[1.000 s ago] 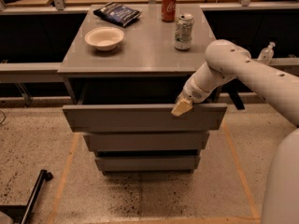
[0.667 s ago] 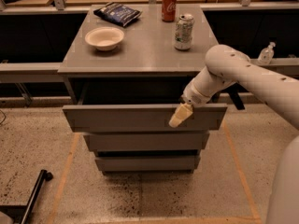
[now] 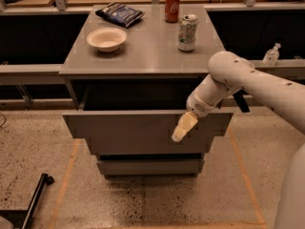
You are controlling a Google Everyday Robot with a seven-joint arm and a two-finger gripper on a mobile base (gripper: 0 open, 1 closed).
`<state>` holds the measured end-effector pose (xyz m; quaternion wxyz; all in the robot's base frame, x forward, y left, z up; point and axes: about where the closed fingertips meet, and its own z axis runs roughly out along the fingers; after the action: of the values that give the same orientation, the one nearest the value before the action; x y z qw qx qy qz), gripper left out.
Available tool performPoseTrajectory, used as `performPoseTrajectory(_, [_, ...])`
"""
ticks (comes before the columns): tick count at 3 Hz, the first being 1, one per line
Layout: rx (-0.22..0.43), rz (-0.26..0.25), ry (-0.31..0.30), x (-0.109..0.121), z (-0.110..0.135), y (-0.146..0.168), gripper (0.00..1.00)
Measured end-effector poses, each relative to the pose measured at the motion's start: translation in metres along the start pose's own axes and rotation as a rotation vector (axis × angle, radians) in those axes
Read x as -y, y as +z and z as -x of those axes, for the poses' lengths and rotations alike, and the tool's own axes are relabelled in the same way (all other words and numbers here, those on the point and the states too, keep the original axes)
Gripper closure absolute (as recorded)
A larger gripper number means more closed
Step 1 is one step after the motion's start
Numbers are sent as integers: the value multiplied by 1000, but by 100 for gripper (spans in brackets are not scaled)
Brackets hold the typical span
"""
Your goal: Open top drawer
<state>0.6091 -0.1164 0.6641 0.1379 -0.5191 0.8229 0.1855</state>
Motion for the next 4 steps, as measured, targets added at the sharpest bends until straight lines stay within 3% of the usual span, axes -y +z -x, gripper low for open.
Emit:
performPoseTrajectory(1, [0, 0, 0, -1, 2, -4, 17])
performPoseTrajectory(2, [-2, 3, 2, -2, 2, -5, 41])
performPoseTrajectory(3, [-3, 3, 2, -2, 2, -6, 44])
performPoseTrajectory(4, [-53, 32, 29, -28, -2, -24, 20])
